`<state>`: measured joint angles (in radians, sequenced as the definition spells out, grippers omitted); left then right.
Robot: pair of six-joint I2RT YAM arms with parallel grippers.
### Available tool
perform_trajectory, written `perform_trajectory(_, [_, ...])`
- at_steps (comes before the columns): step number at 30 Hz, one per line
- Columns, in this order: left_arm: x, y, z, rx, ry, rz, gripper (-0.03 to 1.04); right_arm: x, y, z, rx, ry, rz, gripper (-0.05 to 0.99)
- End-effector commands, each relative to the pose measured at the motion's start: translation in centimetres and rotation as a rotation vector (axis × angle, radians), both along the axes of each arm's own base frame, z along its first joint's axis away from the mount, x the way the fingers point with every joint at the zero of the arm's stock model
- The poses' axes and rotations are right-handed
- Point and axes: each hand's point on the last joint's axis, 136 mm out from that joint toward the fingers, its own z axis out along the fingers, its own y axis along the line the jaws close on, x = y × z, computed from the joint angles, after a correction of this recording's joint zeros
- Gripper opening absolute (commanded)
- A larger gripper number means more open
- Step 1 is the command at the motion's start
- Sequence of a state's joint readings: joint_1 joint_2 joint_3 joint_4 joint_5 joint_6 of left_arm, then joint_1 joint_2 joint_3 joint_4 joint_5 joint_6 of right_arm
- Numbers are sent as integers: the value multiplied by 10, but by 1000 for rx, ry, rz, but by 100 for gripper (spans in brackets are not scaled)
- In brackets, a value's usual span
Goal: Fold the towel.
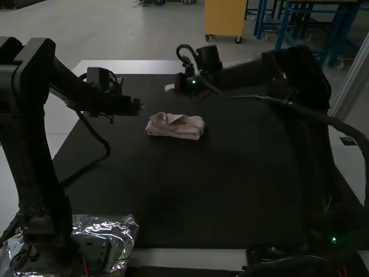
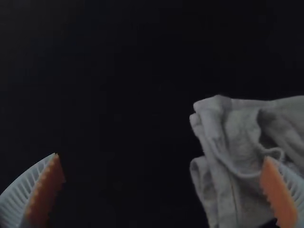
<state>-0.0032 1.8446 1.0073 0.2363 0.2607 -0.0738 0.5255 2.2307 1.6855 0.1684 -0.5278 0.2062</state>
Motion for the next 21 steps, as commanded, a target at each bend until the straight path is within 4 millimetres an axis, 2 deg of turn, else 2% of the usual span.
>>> perform_trajectory(1, [3,-2,18,-7,-38,14,97,-1,-8,-13,2,9,-3,-2])
perform_trajectory(5, [4,-1,19,-7,-43,19,97,-1,-10,-37,-7,24,-7,-2])
perform_trajectory(12, [2,-1,17,-7,-37,19,97,2,-9,-65,-12,36,-8,-2])
perform_trajectory(17, [2,0,16,-3,-38,20,97,8,-5,-73,9,14,-12,-2])
perform_trajectory(21, [3,0,15,-4,-42,18,97,16,-5,-71,48,-4,-29,-2])
